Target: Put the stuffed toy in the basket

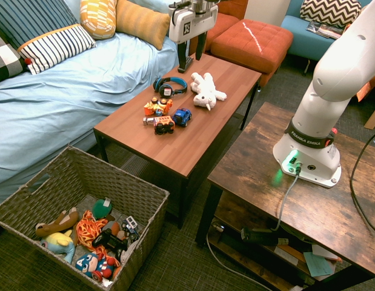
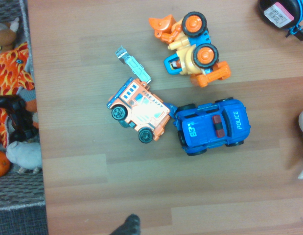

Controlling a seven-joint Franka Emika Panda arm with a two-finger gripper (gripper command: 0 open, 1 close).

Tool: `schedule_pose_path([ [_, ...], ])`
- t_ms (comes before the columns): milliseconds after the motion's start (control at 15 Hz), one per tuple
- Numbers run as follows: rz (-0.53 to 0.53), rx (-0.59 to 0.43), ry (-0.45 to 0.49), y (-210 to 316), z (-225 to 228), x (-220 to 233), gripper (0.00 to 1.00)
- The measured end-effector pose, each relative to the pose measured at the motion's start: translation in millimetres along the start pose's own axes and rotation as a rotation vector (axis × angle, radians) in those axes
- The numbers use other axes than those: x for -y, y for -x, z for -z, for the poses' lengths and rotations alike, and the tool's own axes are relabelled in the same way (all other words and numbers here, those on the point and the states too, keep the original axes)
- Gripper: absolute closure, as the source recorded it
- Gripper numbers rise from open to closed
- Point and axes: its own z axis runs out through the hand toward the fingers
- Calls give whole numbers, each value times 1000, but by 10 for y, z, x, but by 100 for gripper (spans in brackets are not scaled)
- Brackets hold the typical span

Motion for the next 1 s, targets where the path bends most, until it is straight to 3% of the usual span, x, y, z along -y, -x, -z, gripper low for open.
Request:
schedule_pose_path([
  [200,-11,-5,-10,-62,20,0,0],
  [400,-95,-31,-49,-454,99,-109,0],
  [1000,-509,-82,-28,-1622,-660,-561,0],
])
